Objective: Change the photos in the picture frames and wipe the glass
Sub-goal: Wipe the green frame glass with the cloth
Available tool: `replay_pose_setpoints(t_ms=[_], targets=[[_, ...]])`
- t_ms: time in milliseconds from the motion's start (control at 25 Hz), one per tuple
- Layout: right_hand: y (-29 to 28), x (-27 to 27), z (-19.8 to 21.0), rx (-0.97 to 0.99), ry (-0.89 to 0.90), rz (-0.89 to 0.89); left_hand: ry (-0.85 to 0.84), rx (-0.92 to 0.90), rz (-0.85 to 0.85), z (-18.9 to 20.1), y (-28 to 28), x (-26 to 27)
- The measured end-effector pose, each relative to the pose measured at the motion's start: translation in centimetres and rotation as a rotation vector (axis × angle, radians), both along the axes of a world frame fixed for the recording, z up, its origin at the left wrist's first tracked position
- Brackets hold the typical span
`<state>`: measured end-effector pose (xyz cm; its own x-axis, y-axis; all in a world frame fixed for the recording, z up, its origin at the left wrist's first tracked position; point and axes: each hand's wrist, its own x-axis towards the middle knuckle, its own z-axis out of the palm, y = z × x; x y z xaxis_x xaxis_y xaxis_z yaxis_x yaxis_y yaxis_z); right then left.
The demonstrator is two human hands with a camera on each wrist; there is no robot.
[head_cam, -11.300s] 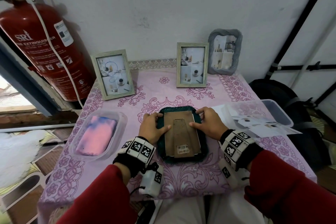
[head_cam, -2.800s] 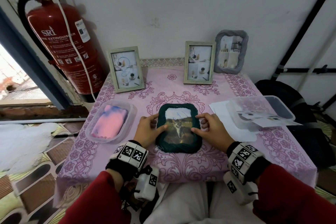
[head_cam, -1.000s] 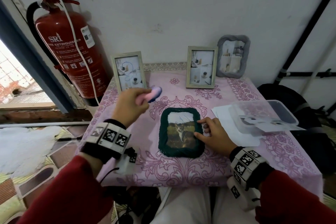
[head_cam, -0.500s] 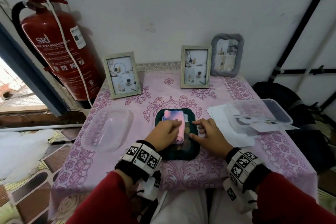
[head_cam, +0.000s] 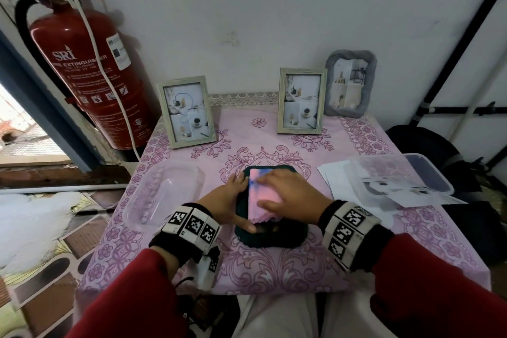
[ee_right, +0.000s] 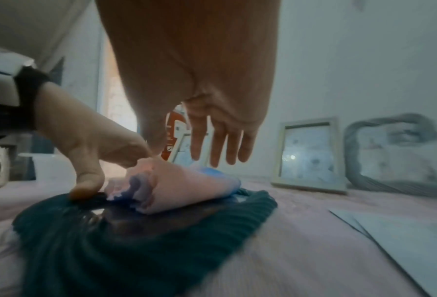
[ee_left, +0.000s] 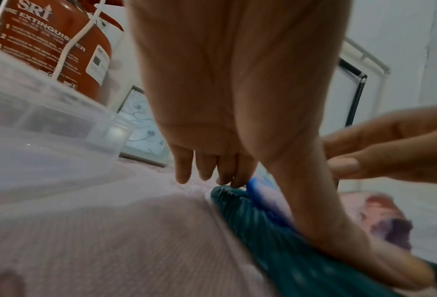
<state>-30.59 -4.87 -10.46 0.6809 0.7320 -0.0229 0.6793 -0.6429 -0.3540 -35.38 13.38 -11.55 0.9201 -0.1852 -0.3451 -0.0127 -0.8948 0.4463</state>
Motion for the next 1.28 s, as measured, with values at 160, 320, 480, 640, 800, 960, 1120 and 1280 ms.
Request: replay_pose_setpoints(t_ms=[160,320,480,640,800,960,1120,1280], targets=[[1.2,1.0,-1.6,-0.162,0.059,0.077,-0.039,-0.025,0.022,-0.8,0.1,-0.3],[2.4,1.1,-1.5,-0.031,-0.048,0.174,0.006,0.121,0.001,-0.9,-0.1,-0.5],[1.6,-0.7,-1.6,-0.136,-0.117,0.209,0.039,0.269,-0.035,-0.4,-0.3,0.1],[-1.6,-2.4,-1.5,-0.161,-0.141,0.235,0.044,0.437,-0.092,0.2,-0.7,0.6],[-3.1,0.0,-0.8,-0.258,-0.221,0.179,0.014,0.483,-0.134,0.5,-0.5,0.6],[-0.4,3.8,-0.6,-0.313,-0.174,0.112,0.001,0.47,-0.152,0.6,-0.7,0.5],[1.8,1.4,-1.7,-0.315,-0.141,0.184,-0.024,0.473,-0.129,0.6,-0.7,0.3],[-0.7,-2.6,-1.9,-0.18,-0.152,0.364,-0.028,0.494,-0.154,0.6,-0.8,0.4]])
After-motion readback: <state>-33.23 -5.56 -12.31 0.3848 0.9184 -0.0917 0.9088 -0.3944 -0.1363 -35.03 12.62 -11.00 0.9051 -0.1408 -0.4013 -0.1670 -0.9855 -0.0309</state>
